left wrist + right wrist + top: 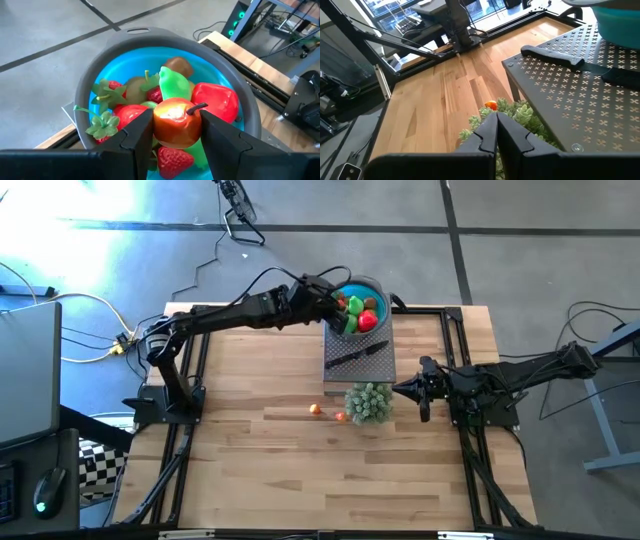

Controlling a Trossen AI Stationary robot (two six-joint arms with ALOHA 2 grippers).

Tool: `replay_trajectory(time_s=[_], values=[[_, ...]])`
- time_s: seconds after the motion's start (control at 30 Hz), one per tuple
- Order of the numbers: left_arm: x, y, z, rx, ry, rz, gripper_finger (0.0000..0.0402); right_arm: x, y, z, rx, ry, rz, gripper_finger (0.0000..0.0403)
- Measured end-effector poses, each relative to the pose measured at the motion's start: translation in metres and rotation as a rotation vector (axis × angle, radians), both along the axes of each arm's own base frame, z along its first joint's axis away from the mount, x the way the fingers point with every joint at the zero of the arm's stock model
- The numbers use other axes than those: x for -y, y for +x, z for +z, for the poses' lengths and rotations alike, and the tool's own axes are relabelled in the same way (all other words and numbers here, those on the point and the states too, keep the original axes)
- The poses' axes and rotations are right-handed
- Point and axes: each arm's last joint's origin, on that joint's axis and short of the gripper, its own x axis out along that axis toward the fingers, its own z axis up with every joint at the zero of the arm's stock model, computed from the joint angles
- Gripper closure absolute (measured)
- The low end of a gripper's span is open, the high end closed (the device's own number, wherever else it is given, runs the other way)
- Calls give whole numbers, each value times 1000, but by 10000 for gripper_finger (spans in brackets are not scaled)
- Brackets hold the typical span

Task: Pick & Place Fruit
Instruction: Put the orange pear into the blue strainer bowl

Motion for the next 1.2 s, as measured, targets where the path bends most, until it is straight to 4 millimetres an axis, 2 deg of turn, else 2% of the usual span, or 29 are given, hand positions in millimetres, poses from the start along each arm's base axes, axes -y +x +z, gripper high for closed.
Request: replay_trajectory(time_s=[0.63, 0.93, 1.07, 1.2], values=[[0, 0, 0, -14, 18, -6, 255, 0, 0, 0, 0, 3, -1, 400], [-4, 9, -10, -14, 24, -8, 187, 0, 0, 0, 1, 4, -1, 400], [-4, 10, -13, -30, 12, -11, 177, 0, 0, 0, 3, 26, -8, 401], [-2, 6, -7, -16, 16, -11, 177, 0, 0, 0, 3, 29, -8, 401]])
